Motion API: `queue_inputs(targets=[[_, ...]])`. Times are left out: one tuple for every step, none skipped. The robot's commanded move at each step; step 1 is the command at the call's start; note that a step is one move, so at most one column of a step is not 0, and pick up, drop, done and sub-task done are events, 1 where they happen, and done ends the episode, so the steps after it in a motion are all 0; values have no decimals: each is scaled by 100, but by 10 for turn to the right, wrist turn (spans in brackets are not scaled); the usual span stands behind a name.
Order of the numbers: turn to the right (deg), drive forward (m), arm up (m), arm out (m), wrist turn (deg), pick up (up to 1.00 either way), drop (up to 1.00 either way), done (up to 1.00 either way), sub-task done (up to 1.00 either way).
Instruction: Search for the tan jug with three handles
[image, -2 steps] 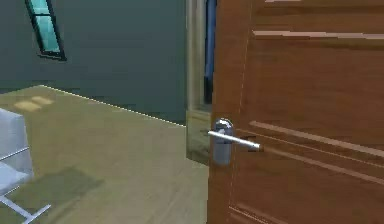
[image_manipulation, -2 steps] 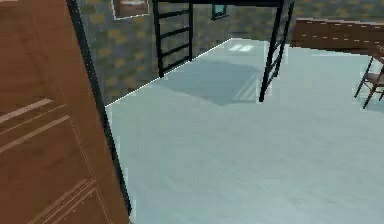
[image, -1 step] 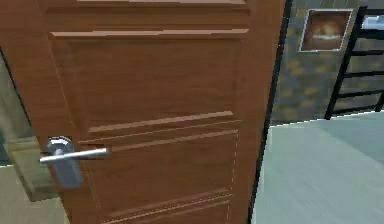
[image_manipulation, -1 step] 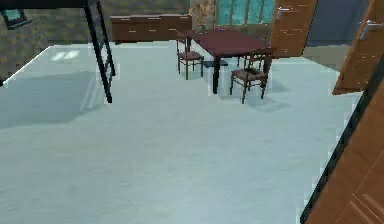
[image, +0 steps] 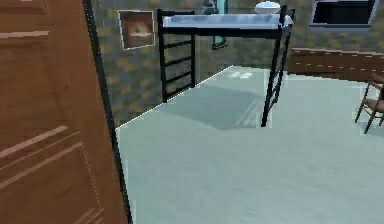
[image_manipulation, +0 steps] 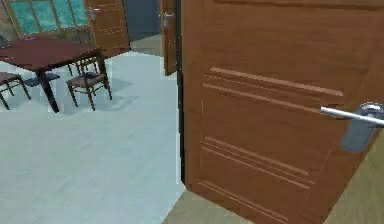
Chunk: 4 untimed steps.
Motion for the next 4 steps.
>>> queue_inputs(targets=[[450,0,0,0,0,0,0,0,0],[240,0,0,0,0,0,0,0,0],[0,100,0,0,0,0,0,0,0],[90,0,0,0,0,0,0,0,0]])
